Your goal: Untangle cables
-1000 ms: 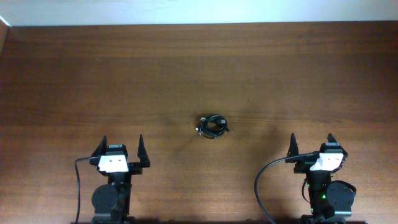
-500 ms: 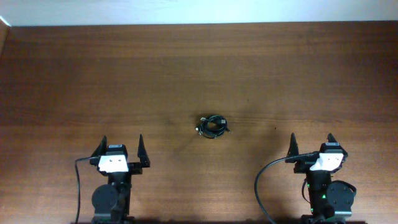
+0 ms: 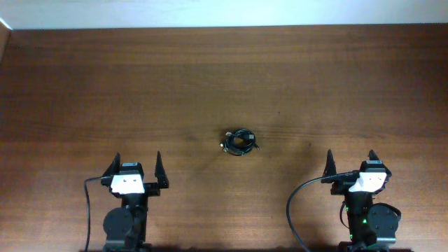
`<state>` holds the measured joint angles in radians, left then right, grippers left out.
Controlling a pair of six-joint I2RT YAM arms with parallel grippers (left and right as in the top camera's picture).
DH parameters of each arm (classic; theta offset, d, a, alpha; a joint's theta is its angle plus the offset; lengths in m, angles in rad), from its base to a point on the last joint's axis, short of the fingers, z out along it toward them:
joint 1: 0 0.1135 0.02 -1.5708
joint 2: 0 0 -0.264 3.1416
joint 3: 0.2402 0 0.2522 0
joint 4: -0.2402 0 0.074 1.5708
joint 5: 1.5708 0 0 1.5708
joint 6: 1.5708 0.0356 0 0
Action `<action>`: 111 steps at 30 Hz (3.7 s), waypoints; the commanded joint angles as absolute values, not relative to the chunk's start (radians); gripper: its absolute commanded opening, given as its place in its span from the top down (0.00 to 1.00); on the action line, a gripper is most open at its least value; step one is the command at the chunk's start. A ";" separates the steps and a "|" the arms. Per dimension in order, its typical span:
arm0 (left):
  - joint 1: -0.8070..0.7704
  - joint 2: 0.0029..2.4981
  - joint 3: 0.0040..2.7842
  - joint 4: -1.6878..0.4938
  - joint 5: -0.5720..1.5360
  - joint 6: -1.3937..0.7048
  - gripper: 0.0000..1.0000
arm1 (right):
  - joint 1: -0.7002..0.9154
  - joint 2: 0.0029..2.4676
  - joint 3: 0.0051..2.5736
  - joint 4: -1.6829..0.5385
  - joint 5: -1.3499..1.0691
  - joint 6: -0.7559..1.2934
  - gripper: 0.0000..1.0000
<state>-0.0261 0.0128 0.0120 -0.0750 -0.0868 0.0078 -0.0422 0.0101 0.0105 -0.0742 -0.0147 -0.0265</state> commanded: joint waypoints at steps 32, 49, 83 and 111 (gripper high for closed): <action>-0.030 0.005 0.009 -0.077 -0.094 0.023 0.01 | -0.046 0.004 0.006 -0.081 0.005 -0.019 0.02; -0.030 0.005 0.009 -0.077 -0.089 0.023 0.01 | -0.046 0.004 0.006 -0.076 -0.025 -0.018 0.02; -0.030 1.456 1.441 -1.112 0.622 0.033 0.01 | -0.046 0.902 1.324 -1.191 -0.734 0.198 0.01; -0.393 2.022 1.439 -1.006 0.377 -0.243 0.47 | 0.191 1.562 1.324 -1.155 -0.725 0.289 0.02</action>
